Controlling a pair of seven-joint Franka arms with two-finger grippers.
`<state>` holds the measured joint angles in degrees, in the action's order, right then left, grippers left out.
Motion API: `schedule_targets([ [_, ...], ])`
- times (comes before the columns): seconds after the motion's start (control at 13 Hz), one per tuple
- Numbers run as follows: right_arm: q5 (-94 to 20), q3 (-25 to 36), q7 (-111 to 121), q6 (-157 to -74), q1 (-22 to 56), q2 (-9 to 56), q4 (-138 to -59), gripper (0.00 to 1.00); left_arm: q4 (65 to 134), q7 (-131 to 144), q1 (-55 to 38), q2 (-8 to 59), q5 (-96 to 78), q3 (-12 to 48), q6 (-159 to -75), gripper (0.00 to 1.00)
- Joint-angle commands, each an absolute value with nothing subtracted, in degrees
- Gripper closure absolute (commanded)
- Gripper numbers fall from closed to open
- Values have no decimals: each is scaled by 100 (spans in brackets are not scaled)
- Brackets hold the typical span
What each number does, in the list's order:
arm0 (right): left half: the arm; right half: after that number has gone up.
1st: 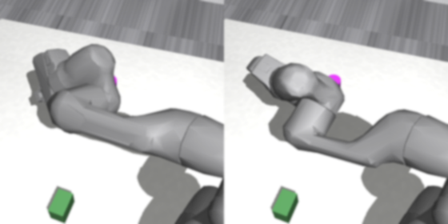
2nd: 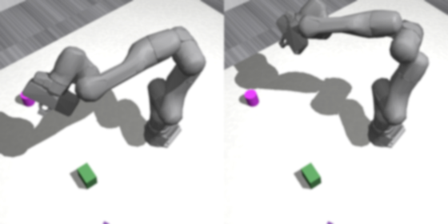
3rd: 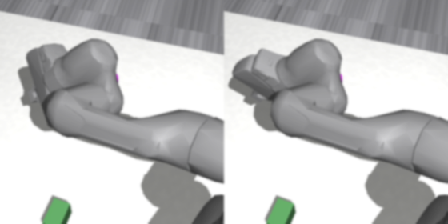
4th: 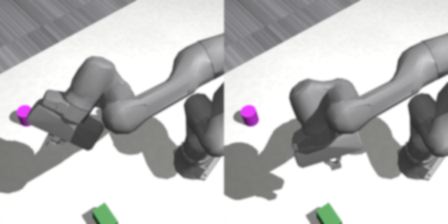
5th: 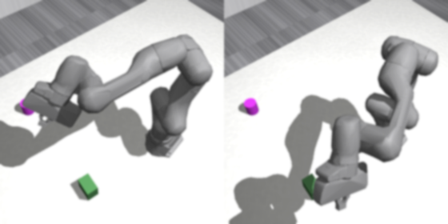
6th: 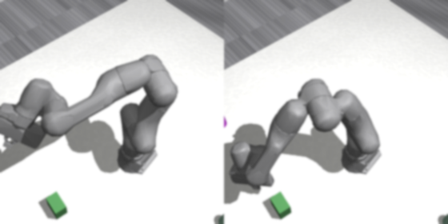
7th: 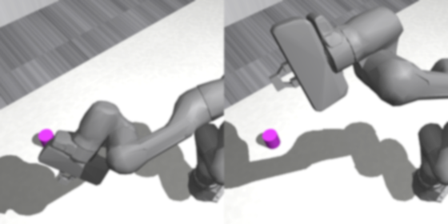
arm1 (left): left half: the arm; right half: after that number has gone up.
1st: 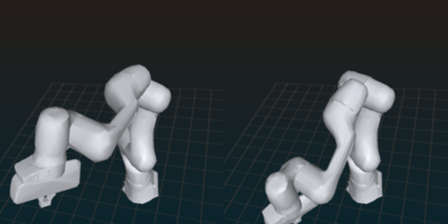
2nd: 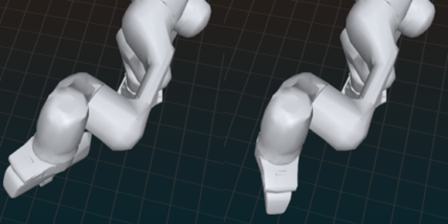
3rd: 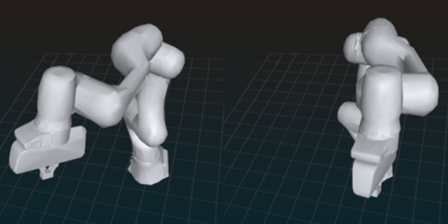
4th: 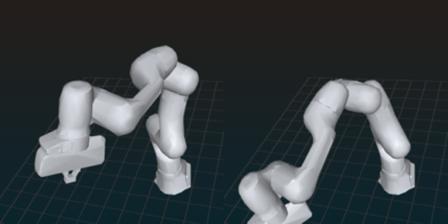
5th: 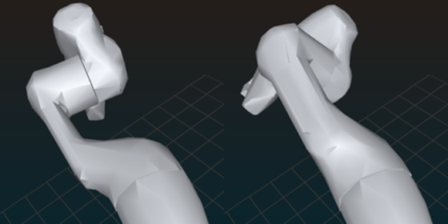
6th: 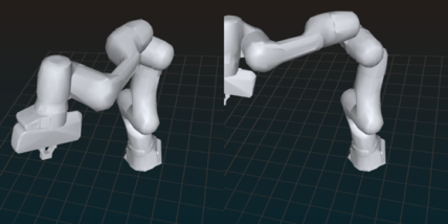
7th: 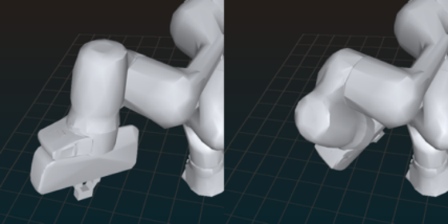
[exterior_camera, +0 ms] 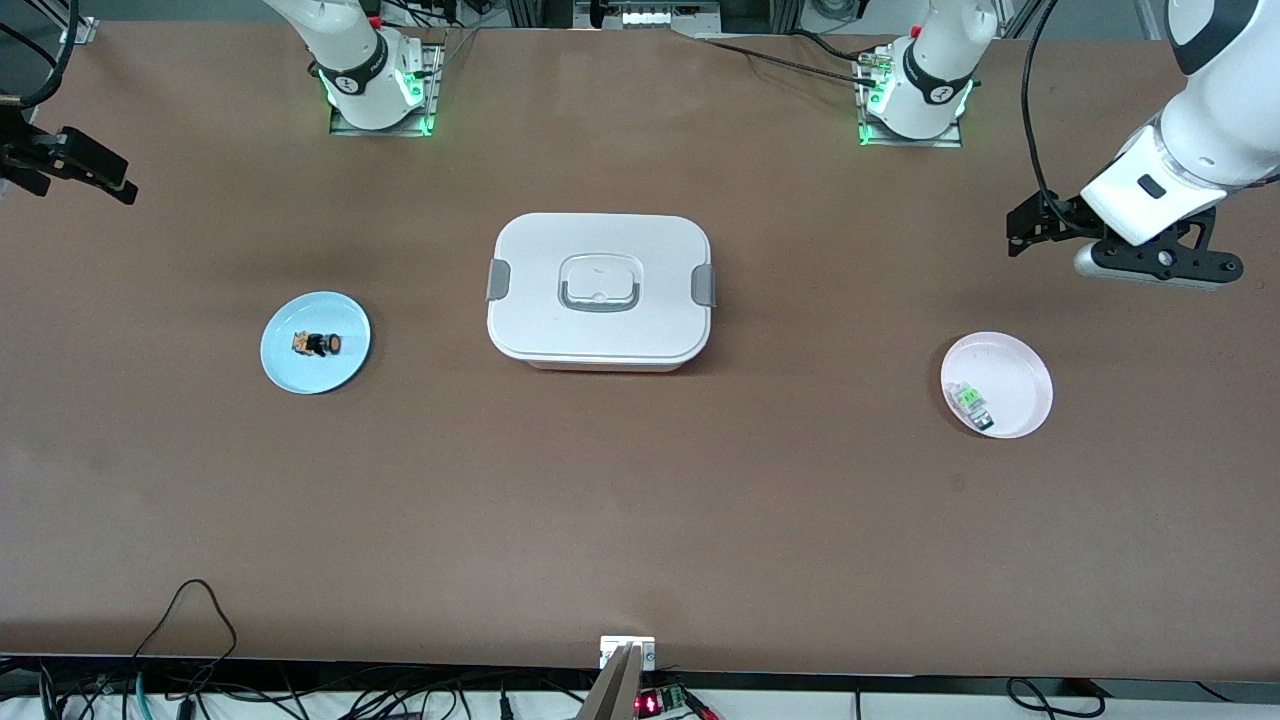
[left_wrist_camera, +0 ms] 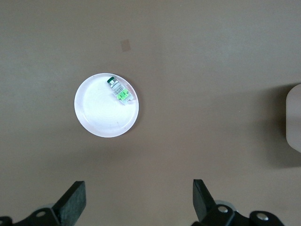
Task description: Transfer orange switch to right arm and place
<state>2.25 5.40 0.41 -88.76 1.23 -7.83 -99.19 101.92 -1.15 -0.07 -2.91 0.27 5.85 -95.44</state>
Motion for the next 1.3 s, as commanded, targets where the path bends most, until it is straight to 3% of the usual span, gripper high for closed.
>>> schedule_targets([
  [0.0,229,527,185,-8745,149,-773,-9704,0,10178,-105,18,-325,62,606,-9527,0],
  [1.23,185,536,-114,-8429,149,-765,-9439,0,10178,-105,18,-325,62,606,-9519,0],
])
